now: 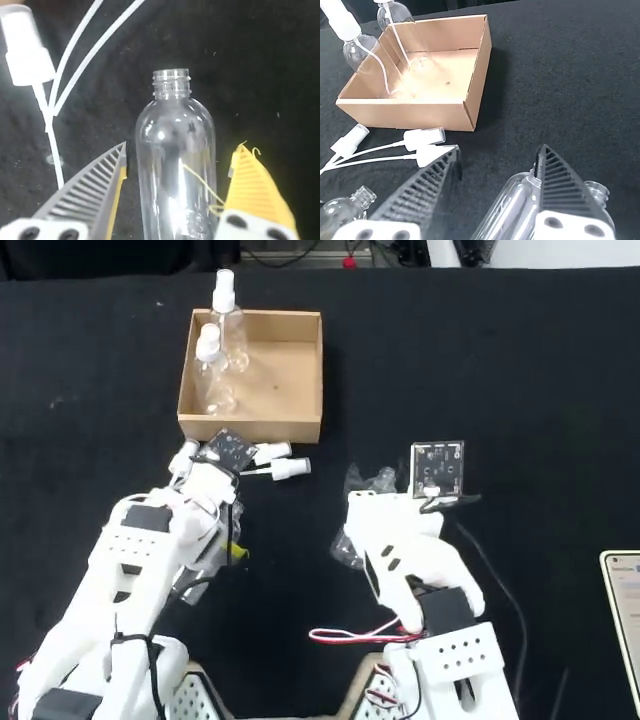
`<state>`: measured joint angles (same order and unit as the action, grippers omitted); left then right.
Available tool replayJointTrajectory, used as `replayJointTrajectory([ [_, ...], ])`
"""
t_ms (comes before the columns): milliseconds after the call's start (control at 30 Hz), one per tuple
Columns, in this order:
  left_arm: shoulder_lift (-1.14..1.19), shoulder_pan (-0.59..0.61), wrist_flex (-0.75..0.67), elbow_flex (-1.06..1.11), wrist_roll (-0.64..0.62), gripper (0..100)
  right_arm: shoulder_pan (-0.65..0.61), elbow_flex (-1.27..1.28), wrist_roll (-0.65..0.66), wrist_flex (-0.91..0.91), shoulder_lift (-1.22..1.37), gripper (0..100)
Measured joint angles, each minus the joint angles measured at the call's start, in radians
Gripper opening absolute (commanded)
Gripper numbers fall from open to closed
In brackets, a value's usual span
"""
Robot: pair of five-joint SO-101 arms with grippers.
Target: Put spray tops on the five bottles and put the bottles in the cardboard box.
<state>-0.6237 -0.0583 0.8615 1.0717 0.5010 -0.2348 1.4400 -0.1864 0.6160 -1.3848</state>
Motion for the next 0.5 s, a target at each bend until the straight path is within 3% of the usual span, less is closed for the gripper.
replayJointTrajectory([
  [267,0.284,0.049,0.175,-0.278,-0.055,32,0.000,0.000,0.000,0.000,0.000,23.7],
  [500,0.376,0.048,0.132,-0.327,-0.092,32,0.000,0.000,0.000,0.000,0.000,23.7],
])
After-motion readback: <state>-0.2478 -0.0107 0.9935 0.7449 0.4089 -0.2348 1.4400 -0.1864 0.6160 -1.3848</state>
